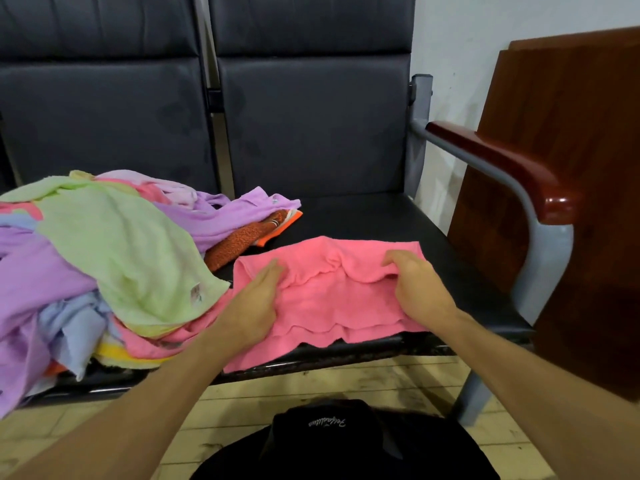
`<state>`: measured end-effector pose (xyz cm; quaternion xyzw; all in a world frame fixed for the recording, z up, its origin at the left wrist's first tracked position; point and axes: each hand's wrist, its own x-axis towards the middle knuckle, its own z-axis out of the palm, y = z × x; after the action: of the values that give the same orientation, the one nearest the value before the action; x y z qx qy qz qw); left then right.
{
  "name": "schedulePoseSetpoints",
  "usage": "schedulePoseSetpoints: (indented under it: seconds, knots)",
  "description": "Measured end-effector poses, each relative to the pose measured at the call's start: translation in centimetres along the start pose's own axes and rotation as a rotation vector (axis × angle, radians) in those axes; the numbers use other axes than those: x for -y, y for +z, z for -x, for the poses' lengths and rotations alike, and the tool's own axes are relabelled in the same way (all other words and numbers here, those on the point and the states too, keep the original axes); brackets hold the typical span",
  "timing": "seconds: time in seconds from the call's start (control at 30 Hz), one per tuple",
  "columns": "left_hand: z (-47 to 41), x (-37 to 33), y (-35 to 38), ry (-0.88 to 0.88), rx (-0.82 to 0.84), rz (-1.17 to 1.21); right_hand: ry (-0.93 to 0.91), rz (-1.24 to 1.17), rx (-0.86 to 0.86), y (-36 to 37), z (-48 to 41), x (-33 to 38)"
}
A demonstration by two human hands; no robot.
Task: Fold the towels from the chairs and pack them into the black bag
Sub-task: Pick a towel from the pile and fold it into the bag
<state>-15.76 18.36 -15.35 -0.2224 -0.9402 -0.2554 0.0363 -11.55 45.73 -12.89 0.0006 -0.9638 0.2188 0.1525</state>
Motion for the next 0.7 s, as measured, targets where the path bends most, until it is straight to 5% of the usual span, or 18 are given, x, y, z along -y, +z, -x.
schedulePoseSetpoints:
  seconds: [0.2,0.37,0.53,0.7]
  knots:
    - [1.2,-1.4,-4.4,0.021,-0.376,0.058,-0.056,-0.193,-0.284,-3.2,0.4,0.0]
    - [4.2,-2.7,-6.7,-0.036,-0.405,0.253,-0.144,-0.190,-0.324,-6.2,2.5,-1.3]
    - [6.7,-1.9,-7.1,-0.120,-0.268,0.249,-0.107,-0.107,-0.148,-7.8,4.4,-2.9]
    - [8.1,-1.9,-7.3,-0.140,-0.064,0.110,-0.098,0.015,0.262,-7.6,5.6,-4.3]
